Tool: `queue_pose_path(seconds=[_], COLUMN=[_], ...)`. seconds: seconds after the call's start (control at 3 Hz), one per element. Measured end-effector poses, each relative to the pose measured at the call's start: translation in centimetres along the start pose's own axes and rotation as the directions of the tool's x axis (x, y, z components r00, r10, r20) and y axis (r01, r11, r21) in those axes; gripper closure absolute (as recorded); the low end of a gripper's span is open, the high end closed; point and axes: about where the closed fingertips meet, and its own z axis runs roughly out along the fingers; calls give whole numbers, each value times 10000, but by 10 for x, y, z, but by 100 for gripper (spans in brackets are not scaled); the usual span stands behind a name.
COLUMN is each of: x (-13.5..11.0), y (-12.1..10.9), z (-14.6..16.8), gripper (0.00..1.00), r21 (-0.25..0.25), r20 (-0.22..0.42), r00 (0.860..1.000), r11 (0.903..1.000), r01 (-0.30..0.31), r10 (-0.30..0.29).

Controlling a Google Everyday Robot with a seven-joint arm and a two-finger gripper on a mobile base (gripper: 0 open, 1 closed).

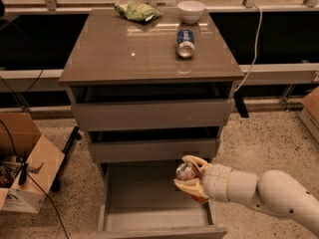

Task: Pick coke can from bottom drawer and place on counter

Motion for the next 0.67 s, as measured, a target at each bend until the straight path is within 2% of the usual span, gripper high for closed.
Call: queue_pose_path(seconds=[0.33, 0.67], x=[0, -9], y=[-7, -30], z=[-4, -16], gripper=[100, 100], r21=[-157, -481], r20=[-145, 197], r00=[9999, 9998], r11=[9999, 9988], r01=[23, 68], r10=[-26, -59])
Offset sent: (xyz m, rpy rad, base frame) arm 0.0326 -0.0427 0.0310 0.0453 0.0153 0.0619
